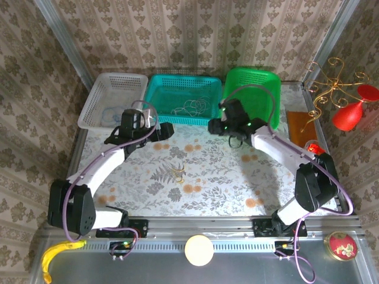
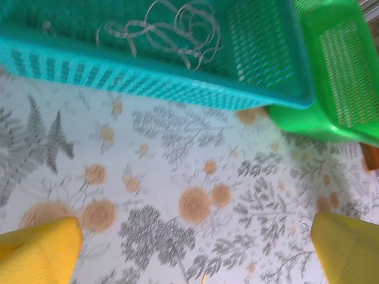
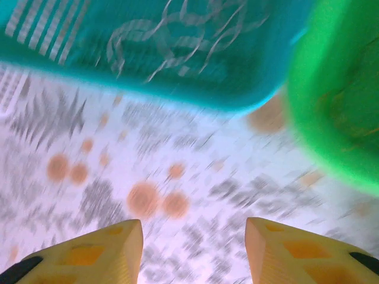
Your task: Untangle the cables
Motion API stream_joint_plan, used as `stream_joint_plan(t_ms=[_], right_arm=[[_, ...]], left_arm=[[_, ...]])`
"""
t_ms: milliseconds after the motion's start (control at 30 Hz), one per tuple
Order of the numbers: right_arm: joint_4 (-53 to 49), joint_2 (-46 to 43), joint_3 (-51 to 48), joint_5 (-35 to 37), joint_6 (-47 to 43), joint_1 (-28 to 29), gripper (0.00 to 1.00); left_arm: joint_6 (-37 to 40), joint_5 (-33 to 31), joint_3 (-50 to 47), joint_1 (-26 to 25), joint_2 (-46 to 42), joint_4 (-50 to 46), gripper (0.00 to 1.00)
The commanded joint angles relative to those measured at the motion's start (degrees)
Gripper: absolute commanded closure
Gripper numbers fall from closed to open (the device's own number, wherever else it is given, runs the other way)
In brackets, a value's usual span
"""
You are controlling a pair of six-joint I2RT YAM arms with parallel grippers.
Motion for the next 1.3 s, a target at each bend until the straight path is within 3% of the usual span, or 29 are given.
stream_joint_plan(t_ms=[0, 367, 933, 1100, 1233, 1267], right_arm=[[2.47, 1.90, -2.30, -1.97, 3.62, 4.69, 0.50], [8.22, 13.03, -2.66, -2.34, 8.51, 14.52, 0.51], [9.68, 22.36, 2.23, -1.93, 9.38, 18.03, 0.60], [9.62, 24.23, 3.15, -2.17, 9.28, 18.12, 0.71], [9.91, 23.36, 2.44, -2.56, 8.96, 18.01, 0.98], [9.49, 22.45, 2.35, -2.46, 8.64, 18.00, 1.00]], left_arm=[[-1.57, -2.28, -2.47, 0.21, -3.89, -0.66, 0.00], [-2.82, -4.42, -7.78, 3.06, -10.04, -1.20, 0.00], [-2.73, -3.88, -8.51, 3.28, -11.47, -1.33, 0.00], [-2.62, -3.75, -8.59, 3.42, -11.43, -1.02, 0.00], [-2.08, -2.85, -8.76, 3.44, -11.20, -0.21, 0.00], [-1.92, -2.58, -8.91, 3.36, -11.16, 0.17, 0.00]])
